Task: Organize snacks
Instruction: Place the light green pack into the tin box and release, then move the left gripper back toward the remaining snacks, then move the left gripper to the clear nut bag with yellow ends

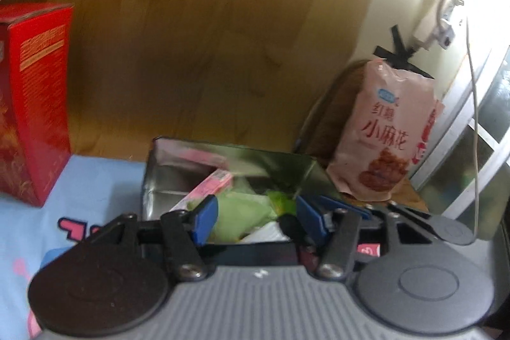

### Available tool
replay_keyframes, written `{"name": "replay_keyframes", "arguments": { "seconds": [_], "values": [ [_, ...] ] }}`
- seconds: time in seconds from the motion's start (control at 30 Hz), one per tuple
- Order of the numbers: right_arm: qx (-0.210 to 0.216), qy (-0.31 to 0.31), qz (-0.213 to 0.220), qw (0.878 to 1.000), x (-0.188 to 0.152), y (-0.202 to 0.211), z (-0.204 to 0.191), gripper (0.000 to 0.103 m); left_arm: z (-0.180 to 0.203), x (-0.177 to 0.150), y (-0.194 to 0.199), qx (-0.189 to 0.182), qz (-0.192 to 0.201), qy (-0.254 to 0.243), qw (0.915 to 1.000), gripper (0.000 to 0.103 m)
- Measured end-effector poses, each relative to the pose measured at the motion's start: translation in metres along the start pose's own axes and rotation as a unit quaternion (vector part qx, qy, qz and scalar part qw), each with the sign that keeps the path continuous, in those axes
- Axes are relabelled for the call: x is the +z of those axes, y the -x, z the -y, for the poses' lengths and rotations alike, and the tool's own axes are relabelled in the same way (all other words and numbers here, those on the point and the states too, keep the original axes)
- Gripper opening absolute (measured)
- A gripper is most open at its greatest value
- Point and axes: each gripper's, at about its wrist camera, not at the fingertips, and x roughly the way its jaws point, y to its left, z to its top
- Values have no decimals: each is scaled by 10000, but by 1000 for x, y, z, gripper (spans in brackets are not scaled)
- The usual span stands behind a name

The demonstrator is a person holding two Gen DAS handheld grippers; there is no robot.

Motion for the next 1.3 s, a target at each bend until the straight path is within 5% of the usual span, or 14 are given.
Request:
{"name": "replay_keyframes", "arguments": {
  "seconds": [0.17, 0.4, 0.53, 0.63, 0.73, 0.97, 1.1, 1.3],
  "values": [
    [262, -64, 199, 9994, -32, 43, 1, 43, -23, -30, 42, -254, 223, 41, 9994, 56],
    [1221, -230, -263, 9919, -108, 100, -13, 50, -58, -103, 102, -296, -9, 229, 9993, 56],
    [1544, 169, -392, 9871, -136, 122, -32, 69, -57, -143, 129, -411, -110, 253, 9988, 56],
    [1370, 723, -406, 9871, -150, 132, -55, 96, -55, -164, 144, -492, -112, 354, 9981, 56],
    [1070, 986, -589, 9876, -154, 122, -68, 94, -51, -179, 153, -649, -139, 509, 9965, 56],
    [492, 136, -616, 9968, -147, 114, -45, 81, -33, -194, 148, -752, -370, 307, 9960, 55],
    [77, -133, -559, 9983, -150, 117, -40, 81, -31, -190, 126, -572, -549, 406, 9960, 55],
    [219, -194, -511, 9983, -152, 119, -38, 90, -31, -166, 94, -150, -438, 426, 9980, 54]
  ]
}}
